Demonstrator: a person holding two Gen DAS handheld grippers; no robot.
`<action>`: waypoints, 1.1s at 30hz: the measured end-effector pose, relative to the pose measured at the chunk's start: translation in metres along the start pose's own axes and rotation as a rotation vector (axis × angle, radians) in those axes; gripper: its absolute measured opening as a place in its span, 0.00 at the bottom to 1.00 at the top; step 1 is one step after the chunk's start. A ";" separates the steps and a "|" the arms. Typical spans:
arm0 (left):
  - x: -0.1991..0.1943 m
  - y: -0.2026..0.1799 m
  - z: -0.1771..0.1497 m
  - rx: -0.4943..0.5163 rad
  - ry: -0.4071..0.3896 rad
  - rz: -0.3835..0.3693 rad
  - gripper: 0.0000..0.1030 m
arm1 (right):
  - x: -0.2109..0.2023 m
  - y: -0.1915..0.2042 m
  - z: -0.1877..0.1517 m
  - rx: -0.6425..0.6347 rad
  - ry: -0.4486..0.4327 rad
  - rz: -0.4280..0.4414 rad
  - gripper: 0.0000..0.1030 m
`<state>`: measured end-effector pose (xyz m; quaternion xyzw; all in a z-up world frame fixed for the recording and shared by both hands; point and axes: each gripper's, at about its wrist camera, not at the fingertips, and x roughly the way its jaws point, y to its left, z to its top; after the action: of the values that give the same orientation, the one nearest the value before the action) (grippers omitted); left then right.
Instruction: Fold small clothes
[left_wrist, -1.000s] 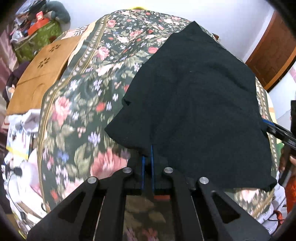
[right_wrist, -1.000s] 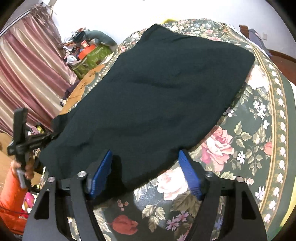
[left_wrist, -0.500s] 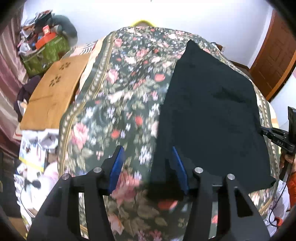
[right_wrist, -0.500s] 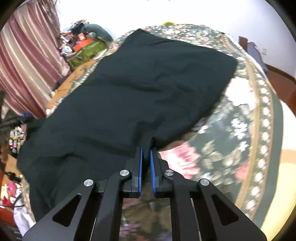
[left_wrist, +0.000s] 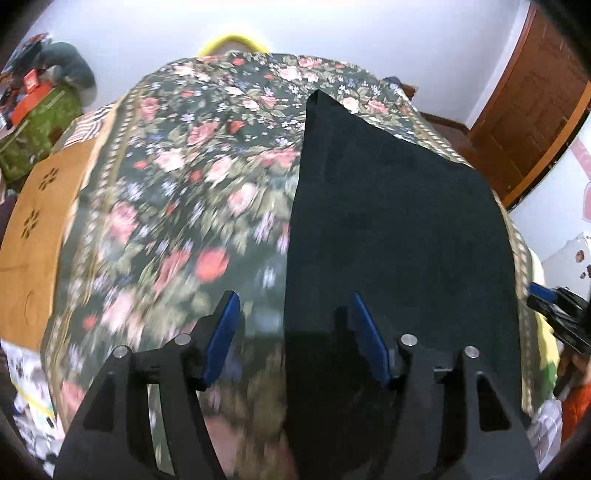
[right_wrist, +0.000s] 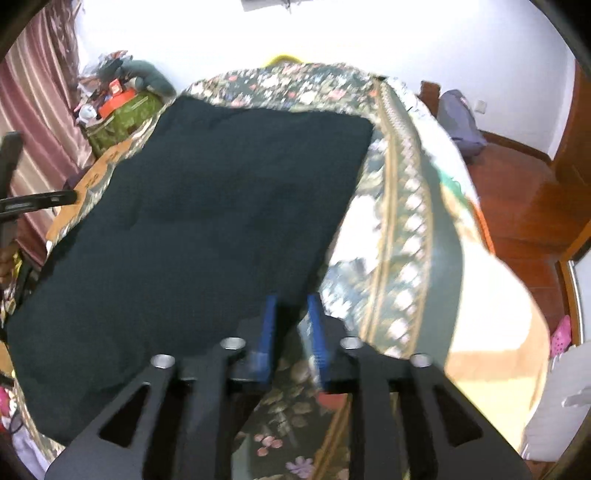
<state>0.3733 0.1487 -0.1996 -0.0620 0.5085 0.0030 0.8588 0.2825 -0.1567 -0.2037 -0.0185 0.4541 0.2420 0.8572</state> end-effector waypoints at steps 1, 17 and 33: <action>0.013 -0.003 0.014 0.014 0.004 0.005 0.60 | -0.002 -0.003 0.002 0.007 -0.016 -0.001 0.44; 0.085 -0.049 0.099 0.091 -0.046 -0.046 0.11 | 0.023 -0.005 0.011 0.000 -0.004 0.007 0.45; 0.058 -0.002 0.083 0.081 -0.089 0.261 0.18 | 0.020 0.016 0.002 -0.015 0.038 0.080 0.45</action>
<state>0.4744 0.1529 -0.2108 0.0397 0.4735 0.0966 0.8746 0.2865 -0.1344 -0.2154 -0.0115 0.4690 0.2792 0.8378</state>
